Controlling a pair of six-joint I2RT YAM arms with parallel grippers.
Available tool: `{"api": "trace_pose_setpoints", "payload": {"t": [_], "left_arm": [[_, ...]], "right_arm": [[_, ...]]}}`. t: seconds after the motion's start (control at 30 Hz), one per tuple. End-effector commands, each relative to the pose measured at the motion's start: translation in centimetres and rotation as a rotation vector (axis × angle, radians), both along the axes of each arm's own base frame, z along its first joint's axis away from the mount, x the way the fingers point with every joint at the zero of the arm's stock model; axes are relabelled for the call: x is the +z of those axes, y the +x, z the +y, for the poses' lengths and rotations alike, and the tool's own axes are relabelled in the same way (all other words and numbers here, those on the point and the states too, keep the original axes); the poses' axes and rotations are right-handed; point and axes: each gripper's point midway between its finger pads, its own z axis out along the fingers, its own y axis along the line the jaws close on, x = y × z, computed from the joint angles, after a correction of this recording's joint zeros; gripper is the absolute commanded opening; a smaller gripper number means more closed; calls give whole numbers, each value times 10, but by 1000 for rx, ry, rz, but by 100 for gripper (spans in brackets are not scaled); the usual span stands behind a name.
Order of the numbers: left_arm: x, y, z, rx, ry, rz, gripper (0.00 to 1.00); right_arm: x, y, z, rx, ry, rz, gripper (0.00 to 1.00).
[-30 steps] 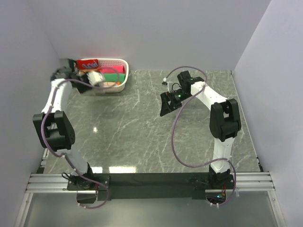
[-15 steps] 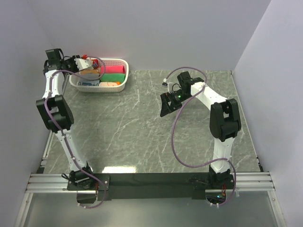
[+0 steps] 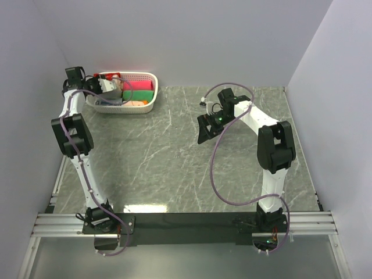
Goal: Roll the towels
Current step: Place the rolled towel into the container
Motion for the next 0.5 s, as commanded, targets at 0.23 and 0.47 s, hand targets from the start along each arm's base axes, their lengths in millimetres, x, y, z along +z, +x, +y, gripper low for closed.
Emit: {"api": "trace_pose_setpoints", "payload": {"t": [0.23, 0.47], "left_arm": [[-16, 18, -9, -80, 71, -49, 5], [-40, 17, -2, -67, 98, 4, 32]], "right_arm": [[-3, -2, -7, -20, -30, 6, 100], [-4, -6, -10, -21, -39, 12, 100]]}}
